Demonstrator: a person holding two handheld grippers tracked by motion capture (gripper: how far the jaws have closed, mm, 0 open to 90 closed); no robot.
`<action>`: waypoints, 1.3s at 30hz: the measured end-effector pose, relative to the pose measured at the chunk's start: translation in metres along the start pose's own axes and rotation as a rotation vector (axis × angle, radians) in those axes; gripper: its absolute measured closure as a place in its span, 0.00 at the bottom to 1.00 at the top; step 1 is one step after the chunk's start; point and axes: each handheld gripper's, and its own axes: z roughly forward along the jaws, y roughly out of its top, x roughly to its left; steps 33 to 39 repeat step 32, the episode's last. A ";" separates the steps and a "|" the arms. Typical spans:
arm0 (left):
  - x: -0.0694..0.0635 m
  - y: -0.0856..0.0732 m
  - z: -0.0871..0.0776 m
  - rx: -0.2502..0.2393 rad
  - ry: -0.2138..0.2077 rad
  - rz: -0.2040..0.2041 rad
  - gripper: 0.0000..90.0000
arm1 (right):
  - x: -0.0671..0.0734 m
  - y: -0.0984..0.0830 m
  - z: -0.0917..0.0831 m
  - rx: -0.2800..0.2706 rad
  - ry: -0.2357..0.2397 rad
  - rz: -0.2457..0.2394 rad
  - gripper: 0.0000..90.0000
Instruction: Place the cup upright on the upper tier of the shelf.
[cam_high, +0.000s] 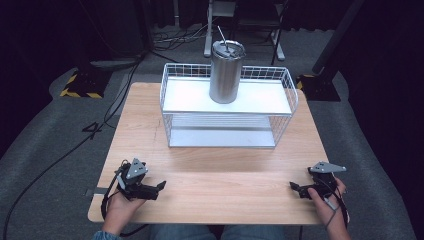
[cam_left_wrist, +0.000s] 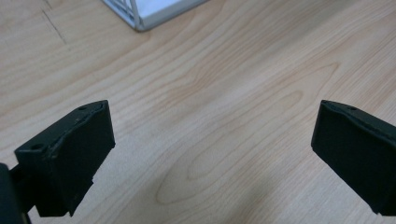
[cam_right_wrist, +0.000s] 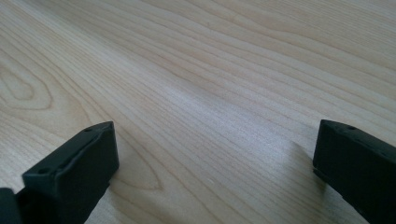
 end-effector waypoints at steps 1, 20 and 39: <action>0.000 0.000 0.000 0.000 0.000 0.000 0.00 | 0.000 0.000 0.000 0.000 0.000 0.000 0.01; -0.001 -0.008 0.016 0.138 0.000 -0.003 0.00 | 0.000 0.000 0.000 0.000 0.000 0.000 0.00; -0.002 -0.011 0.014 0.120 0.011 -0.019 0.00 | 0.000 0.000 0.000 0.001 0.000 0.000 0.00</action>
